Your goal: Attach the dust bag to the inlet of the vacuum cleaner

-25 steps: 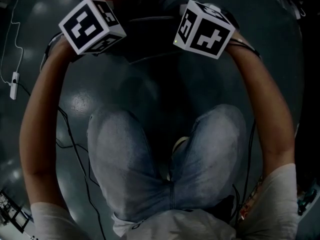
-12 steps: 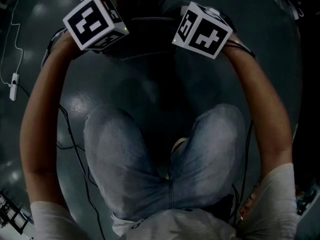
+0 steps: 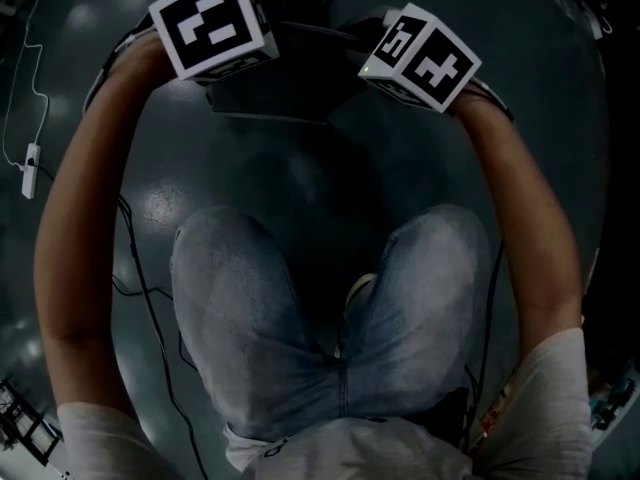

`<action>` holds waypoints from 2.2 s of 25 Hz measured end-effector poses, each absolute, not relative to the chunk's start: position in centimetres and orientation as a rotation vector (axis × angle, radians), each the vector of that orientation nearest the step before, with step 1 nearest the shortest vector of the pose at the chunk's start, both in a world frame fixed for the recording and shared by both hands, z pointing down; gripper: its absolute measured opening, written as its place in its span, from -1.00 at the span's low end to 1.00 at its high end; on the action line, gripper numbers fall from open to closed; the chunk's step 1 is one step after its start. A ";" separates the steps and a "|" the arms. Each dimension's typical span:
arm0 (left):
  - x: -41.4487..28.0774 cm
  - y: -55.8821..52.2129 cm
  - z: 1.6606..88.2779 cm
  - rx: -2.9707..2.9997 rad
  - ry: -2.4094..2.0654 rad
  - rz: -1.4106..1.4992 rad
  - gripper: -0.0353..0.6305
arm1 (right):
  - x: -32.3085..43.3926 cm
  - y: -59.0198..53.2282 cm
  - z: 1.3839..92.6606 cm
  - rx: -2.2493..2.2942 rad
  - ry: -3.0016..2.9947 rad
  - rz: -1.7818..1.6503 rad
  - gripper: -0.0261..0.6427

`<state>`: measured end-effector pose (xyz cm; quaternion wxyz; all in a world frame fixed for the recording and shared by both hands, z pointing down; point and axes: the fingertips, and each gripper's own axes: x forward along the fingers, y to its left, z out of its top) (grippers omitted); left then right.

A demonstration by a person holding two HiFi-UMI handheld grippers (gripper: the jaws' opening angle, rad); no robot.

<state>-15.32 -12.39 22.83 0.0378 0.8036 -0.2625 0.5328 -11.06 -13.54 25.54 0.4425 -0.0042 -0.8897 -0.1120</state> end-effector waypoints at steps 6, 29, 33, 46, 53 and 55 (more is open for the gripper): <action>-15.5 -11.3 23.9 2.472 -0.857 1.300 -0.83 | -11.8 -14.0 24.5 -0.060 -2.052 -0.560 -0.78; -15.5 -13.2 23.1 2.465 -0.837 1.564 -0.81 | -11.5 -14.6 25.9 0.041 -2.240 -0.179 -0.77; -15.7 -13.0 23.4 2.449 -0.863 1.461 -0.82 | -11.8 -15.0 25.4 0.045 -2.178 -0.309 -0.76; -15.0 -13.6 23.1 2.452 -0.826 1.608 -0.80 | -11.3 -15.0 26.2 0.071 -2.278 -0.117 -0.76; -15.8 -12.7 24.1 2.445 -0.880 1.246 -0.82 | -12.3 -15.6 24.9 0.011 -2.050 -0.563 -0.74; -15.7 -12.4 24.5 2.452 -0.885 1.211 -0.82 | -12.6 -15.7 24.7 -0.004 -2.019 -0.627 -0.73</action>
